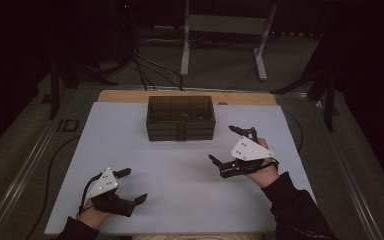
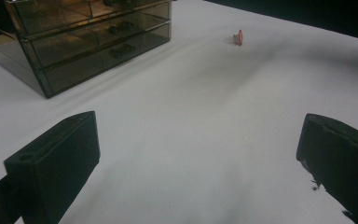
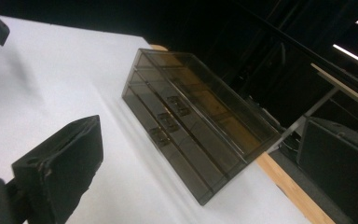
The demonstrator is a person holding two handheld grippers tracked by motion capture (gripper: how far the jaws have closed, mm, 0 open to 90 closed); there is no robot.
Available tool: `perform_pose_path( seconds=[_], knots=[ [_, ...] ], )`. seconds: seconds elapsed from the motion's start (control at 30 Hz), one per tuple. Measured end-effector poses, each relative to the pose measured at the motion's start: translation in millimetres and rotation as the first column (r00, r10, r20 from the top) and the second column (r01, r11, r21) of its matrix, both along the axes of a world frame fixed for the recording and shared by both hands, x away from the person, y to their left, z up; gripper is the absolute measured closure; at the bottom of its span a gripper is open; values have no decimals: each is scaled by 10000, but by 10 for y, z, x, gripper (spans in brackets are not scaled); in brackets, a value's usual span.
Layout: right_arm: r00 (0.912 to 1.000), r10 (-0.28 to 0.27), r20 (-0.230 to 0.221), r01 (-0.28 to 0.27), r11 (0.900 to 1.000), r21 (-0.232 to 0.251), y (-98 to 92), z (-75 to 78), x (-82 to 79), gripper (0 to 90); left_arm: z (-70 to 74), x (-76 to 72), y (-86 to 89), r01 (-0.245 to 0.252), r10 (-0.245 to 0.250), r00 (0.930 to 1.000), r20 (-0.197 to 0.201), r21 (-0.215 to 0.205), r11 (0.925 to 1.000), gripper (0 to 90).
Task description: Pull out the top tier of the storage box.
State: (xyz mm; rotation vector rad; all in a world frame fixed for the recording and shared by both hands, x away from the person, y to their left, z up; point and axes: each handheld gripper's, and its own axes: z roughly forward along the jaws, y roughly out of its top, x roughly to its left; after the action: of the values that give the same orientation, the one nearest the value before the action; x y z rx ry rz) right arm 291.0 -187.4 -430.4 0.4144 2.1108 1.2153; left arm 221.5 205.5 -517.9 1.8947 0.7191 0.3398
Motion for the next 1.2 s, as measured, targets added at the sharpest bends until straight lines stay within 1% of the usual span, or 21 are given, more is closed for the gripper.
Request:
perform_pose_path(
  seconds=[0.17,0.2,0.23,0.27,0.3,0.33,0.43,0.5,0.53,0.57,0.63,0.67,0.83,0.87,0.93,0.97,1.0,1.03,1.1,1.17,1.2],
  knots=[
    [9995,94,298,-78,9986,-528,125,-24,32,3,0,0,0,41,-41,10000,-6,0,10000,0],
    [9995,94,298,-78,9986,-528,125,-24,32,3,0,0,0,41,-41,10000,-6,0,10000,0],
    [9993,137,342,-114,9977,-675,154,-28,40,3,-1,0,-1,44,-44,10000,-13,-11,10000,0],
    [9986,187,498,-139,9954,-949,217,-40,53,3,-1,1,0,61,-61,10000,-16,-25,10000,0],
    [9986,187,498,-139,9954,-949,217,-40,53,3,-1,1,-1,70,-70,10000,-22,-38,10000,0],
    [9980,236,592,-167,9933,-1145,270,-56,66,3,0,0,-1,72,-72,10000,-17,-38,10000,0],
    [9968,272,758,-158,9889,-1476,340,-89,91,3,0,0,1,59,-59,10000,1,-40,10000,0],
    [9959,310,852,-165,9860,-1661,390,-112,112,3,1,1,3,54,-54,10000,-1,-51,10000,0],
    [9959,310,852,-165,9860,-1661,390,-112,112,3,1,1,3,54,-54,10000,-1,-51,10000,0],
    [9950,312,948,-126,9817,-1900,441,-131,128,3,2,2,6,55,-55,10000,-10,-62,10000,0],
    [9935,300,1097,-61,9772,-2121,489,-148,148,3,8,-2,9,41,-41,10000,66,-63,10000,0],
    [9935,300,1097,-61,9772,-2121,489,-148,148,3,8,-2,9,41,-41,10000,66,-63,10000,0],
    [9892,283,1438,132,9600,-2798,632,-208,195,3,7,-1,10,47,-47,10000,62,-45,10000,0],
    [9896,301,1407,119,9574,-2885,658,-219,201,3,8,-1,11,57,-57,10000,57,-63,10000,0],
    [9868,325,1585,188,9500,-3117,706,-243,213,4,8,0,13,61,-60,10000,51,-86,9999,0],
    [9868,325,1585,188,9500,-3117,706,-243,213,4,9,1,14,61,-61,10000,43,-119,9999,0],
    [9877,365,1520,153,9450,-3266,731,-255,220,4,9,1,16,54,-54,10000,41,-141,9999,0],
    [9847,330,1709,287,9377,-3462,780,-284,227,4,9,1,18,63,-63,10000,37,-130,9999,0],
    [9823,335,1844,372,9294,-3671,829,-309,234,4,9,1,17,61,-61,10000,40,-139,9999,0],
    [9790,425,1993,414,9163,-3985,874,-333,244,4,10,1,16,81,-80,10000,58,-131,9999,0],
    [9790,425,1993,414,9163,-3985,874,-333,244,4,9,1,15,85,-85,10000,41,-137,9999,0]
  ],
)
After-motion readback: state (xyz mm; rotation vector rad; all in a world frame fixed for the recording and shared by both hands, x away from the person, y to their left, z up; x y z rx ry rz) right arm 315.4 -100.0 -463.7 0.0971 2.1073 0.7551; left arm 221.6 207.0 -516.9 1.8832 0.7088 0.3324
